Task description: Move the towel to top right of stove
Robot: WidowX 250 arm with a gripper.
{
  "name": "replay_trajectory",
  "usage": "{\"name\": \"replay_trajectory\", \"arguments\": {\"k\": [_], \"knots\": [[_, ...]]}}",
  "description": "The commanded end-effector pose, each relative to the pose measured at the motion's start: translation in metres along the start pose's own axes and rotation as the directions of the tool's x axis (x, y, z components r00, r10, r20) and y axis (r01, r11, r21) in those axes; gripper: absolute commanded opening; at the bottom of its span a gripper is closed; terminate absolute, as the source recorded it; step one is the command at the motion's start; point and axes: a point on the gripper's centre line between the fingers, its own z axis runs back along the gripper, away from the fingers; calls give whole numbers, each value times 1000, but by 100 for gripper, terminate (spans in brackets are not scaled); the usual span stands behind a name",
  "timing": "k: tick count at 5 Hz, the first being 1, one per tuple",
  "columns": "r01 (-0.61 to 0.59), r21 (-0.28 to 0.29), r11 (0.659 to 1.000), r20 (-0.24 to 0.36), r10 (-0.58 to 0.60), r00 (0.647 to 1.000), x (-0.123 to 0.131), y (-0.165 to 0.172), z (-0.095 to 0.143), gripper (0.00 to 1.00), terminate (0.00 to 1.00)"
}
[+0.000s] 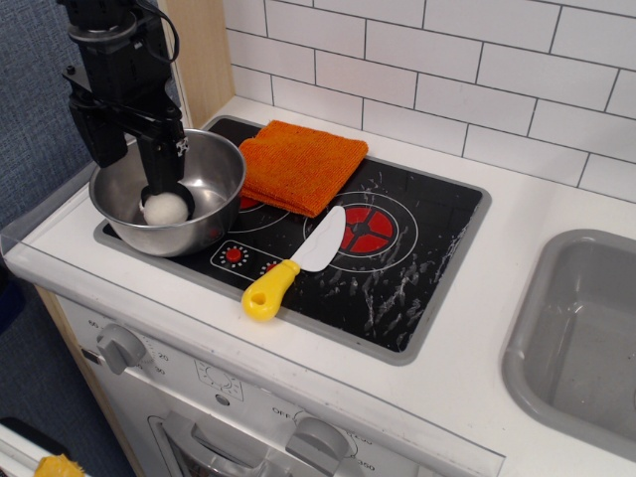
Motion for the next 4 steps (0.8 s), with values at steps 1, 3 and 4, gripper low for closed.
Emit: {"name": "replay_trajectory", "arguments": {"k": [1, 3, 4], "knots": [[0, 0, 1000, 0, 0, 1000, 0, 0, 0, 100, 0], [-19, -63, 998, 72, 23, 997, 13, -2, 14, 100, 0], [-16, -90, 996, 120, 27, 992, 39, -16, 28, 100, 0]]}}
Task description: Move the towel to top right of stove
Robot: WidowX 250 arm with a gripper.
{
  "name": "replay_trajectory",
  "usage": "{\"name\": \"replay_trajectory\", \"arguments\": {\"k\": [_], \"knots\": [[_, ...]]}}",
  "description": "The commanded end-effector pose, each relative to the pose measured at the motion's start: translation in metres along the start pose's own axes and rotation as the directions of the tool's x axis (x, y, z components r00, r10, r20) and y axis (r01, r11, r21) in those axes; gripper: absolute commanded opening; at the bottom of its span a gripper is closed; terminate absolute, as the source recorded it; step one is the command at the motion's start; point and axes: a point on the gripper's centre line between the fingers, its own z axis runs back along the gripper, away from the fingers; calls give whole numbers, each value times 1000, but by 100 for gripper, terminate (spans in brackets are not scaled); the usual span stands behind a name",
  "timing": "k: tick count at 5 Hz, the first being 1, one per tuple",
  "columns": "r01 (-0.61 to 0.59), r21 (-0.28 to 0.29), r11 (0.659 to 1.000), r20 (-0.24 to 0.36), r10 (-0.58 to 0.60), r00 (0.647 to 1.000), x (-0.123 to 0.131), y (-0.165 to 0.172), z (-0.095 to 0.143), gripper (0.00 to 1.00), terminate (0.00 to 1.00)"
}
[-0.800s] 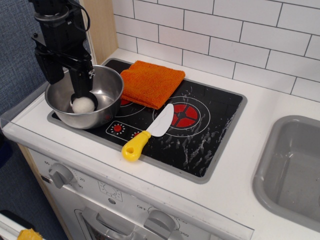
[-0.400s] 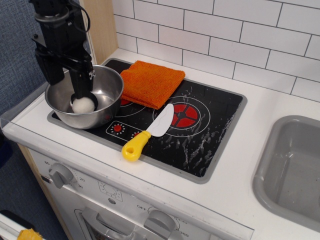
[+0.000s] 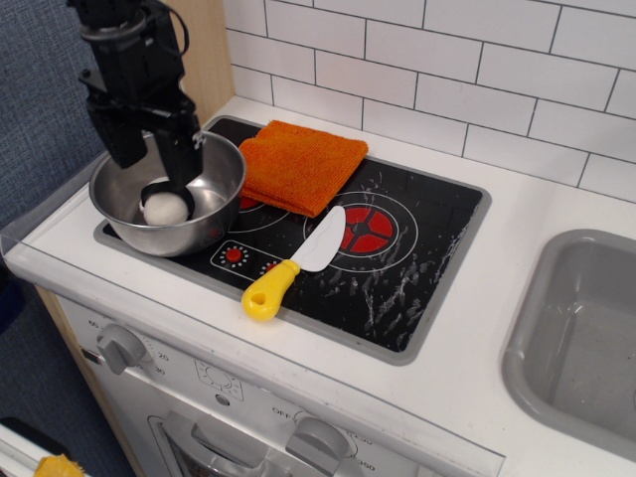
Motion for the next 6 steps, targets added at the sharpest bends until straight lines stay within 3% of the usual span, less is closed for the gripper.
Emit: {"name": "replay_trajectory", "arguments": {"k": [1, 2, 3, 6], "knots": [[5, 89, 996, 105, -15, 994, 68, -23, 29, 100, 0], [-19, 102, 995, 123, 6, 992, 103, -24, 20, 100, 0], [-43, 122, 992, 102, 30, 994, 121, -21, -3, 100, 0], [-77, 107, 991, 65, 70, 995, 144, -18, -56, 100, 0]]}}
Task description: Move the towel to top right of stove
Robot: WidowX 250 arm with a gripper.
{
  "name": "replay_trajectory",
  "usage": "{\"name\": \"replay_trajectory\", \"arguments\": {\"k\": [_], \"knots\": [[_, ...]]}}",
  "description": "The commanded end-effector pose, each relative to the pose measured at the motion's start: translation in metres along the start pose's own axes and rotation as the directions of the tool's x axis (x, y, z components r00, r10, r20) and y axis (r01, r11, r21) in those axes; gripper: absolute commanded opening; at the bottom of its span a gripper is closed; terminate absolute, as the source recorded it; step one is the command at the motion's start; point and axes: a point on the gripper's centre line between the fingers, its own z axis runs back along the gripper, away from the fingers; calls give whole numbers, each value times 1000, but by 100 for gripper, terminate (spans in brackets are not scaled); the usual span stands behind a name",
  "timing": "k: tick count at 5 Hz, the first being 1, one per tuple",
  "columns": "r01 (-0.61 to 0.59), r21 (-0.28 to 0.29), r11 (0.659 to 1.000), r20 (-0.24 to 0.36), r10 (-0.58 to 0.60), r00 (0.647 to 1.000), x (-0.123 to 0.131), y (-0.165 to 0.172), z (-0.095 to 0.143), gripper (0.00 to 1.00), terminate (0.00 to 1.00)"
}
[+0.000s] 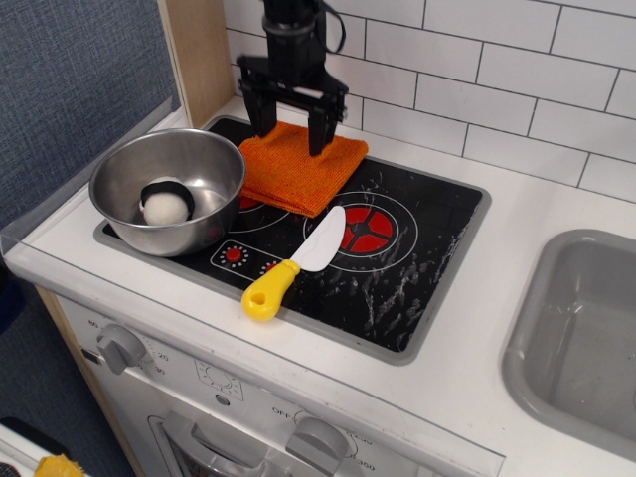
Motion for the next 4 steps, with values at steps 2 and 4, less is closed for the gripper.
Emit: {"name": "replay_trajectory", "arguments": {"k": [2, 4], "knots": [[40, -35, 999, 30, -39, 999, 13, -16, -11, 100, 0], [197, -72, 978, 78, -192, 978, 13, -93, 3, 100, 0]]}}
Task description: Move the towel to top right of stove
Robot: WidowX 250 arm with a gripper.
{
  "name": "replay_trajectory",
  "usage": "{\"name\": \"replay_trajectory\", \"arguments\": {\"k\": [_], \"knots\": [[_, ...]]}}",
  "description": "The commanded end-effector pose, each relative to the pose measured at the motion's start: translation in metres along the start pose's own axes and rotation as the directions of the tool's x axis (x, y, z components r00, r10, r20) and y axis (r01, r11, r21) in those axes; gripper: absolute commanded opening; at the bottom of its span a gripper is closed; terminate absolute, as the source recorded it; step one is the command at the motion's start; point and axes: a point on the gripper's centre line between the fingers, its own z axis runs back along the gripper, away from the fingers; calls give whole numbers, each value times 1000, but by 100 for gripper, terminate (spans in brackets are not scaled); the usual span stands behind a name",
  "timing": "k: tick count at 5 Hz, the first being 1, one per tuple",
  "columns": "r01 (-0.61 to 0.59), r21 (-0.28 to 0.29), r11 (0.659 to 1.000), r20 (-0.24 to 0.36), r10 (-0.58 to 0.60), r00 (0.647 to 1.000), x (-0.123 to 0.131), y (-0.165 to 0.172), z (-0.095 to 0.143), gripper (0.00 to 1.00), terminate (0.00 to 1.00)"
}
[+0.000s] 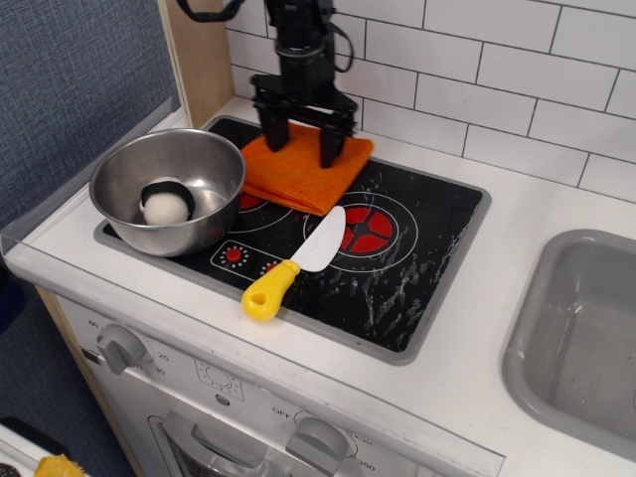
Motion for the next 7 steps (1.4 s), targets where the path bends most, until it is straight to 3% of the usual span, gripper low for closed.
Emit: {"name": "replay_trajectory", "arguments": {"k": [1, 2, 4, 5, 7], "knots": [[189, 1, 982, 59, -189, 980, 10, -90, 17, 100, 0], [236, 13, 972, 61, -236, 970, 10, -116, 17, 100, 0], [198, 40, 979, 49, -199, 979, 8, -119, 14, 100, 0], [145, 33, 989, 111, -148, 983, 10, -122, 11, 100, 0], [125, -22, 992, 144, -120, 982, 10, -124, 10, 100, 0]]}}
